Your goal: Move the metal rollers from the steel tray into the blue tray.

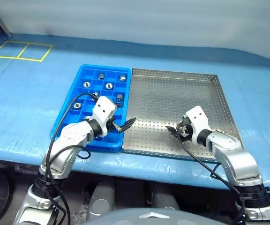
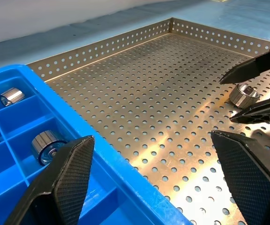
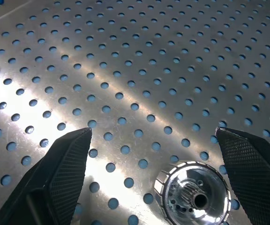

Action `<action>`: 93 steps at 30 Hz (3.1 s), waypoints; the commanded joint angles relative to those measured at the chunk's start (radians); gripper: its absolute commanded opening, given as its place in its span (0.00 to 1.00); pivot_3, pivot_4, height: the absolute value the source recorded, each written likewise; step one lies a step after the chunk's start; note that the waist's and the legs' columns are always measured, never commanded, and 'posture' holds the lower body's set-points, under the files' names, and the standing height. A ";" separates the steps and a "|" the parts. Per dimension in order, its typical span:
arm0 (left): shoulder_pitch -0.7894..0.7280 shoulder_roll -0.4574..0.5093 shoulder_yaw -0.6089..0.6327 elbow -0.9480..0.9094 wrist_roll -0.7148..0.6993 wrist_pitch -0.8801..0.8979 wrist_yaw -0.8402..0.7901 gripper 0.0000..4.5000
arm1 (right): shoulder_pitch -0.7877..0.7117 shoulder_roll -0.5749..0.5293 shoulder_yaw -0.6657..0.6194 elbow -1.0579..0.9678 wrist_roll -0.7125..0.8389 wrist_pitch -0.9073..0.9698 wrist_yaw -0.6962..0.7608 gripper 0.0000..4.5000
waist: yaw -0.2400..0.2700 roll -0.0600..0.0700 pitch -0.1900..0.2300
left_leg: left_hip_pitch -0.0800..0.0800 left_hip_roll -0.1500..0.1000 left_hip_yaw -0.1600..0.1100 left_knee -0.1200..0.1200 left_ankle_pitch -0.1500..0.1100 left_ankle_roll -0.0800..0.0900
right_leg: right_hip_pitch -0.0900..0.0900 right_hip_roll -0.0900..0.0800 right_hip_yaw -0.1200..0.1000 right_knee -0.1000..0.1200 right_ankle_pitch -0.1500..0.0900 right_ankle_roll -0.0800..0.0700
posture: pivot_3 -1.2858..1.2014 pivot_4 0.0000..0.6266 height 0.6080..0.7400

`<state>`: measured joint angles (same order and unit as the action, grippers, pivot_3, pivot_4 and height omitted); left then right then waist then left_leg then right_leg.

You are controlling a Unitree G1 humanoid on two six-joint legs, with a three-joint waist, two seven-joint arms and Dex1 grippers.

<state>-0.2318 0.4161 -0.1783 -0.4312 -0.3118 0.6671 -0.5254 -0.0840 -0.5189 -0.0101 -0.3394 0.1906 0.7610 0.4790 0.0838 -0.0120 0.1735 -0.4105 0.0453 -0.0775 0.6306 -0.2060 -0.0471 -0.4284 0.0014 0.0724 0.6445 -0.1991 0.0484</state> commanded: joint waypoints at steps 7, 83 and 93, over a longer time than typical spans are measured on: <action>-0.007 -0.007 -0.030 -0.009 0.004 -0.021 -0.014 0.97 | -0.009 -0.011 0.002 0.003 -0.021 0.038 -0.035 0.99 | 0.000 0.000 0.000 | 0.000 0.000 0.000 0.000 0.000 0.000 | 0.000 0.000 0.000 0.000 0.000 0.000 | 0.61 0.24 1.00; 0.308 0.086 0.288 -0.263 -0.031 0.090 0.146 0.97 | -0.424 0.304 0.285 0.207 -0.022 -0.173 0.097 0.80 | 0.084 0.000 0.000 | 0.000 0.001 -0.001 -0.003 0.000 0.000 | -0.002 0.000 -0.002 0.000 -0.001 -0.002 | 0.69 0.24 1.00; 0.183 0.036 0.188 -0.168 0.010 0.023 0.154 0.97 | -0.290 0.103 0.128 0.149 -0.048 -0.245 0.092 0.80 | 0.109 0.000 0.000 | -0.001 0.000 0.000 -0.003 0.000 0.000 | -0.002 0.000 -0.002 -0.002 -0.001 -0.002 | 0.67 0.24 1.00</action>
<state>-0.0207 0.4609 0.0165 -0.6062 -0.3182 0.7262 -0.3743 -0.3790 -0.3964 0.1472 -0.1471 0.1445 0.5319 0.5634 0.1932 -0.0122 0.1737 -0.4114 0.0456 -0.0779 0.6274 -0.2060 -0.0473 -0.4302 0.0012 0.0704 0.6430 -0.2001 0.0468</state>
